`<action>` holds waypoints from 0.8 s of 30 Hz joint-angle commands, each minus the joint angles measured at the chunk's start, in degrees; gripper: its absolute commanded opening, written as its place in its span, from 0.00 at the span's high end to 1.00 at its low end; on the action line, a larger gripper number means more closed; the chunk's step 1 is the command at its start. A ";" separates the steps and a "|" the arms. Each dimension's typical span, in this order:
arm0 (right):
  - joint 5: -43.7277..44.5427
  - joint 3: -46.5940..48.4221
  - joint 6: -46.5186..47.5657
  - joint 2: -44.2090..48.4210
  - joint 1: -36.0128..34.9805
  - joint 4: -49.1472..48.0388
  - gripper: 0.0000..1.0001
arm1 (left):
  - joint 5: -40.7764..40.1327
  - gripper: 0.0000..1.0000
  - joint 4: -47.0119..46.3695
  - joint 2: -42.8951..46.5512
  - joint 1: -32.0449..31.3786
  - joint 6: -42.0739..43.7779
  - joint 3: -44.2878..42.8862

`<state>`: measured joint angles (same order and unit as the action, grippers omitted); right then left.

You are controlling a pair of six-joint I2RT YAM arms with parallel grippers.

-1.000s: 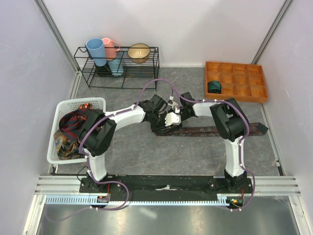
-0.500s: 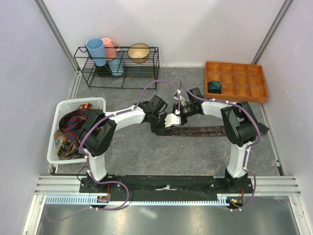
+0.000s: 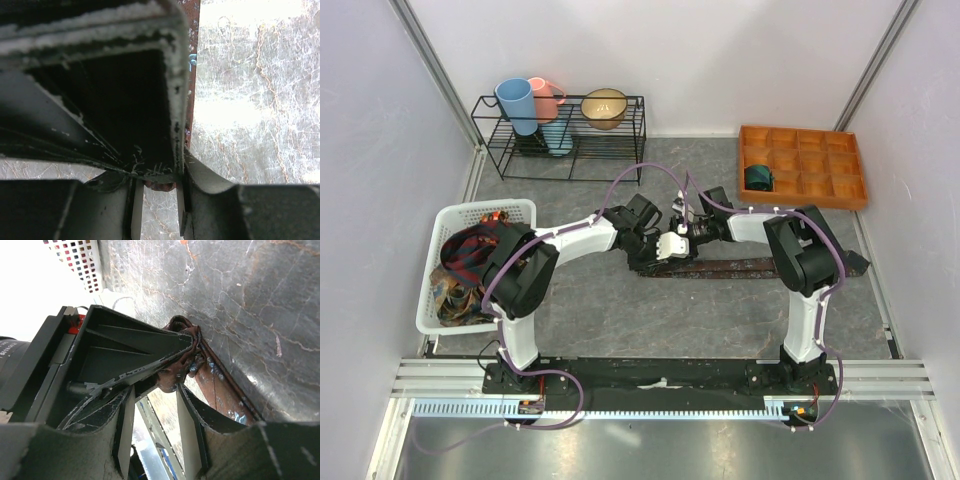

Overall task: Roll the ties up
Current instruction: Roll the tie at the center of the board.

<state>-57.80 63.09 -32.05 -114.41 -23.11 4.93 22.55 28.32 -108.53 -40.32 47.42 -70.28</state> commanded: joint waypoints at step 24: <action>4.62 -2.27 2.34 -1.87 -0.62 -2.67 1.00 | -0.67 0.51 6.14 -3.62 0.85 2.06 1.46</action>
<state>-56.31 60.77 -34.20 -116.42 -23.64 -1.76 22.59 29.65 -109.10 -40.12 47.75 -71.26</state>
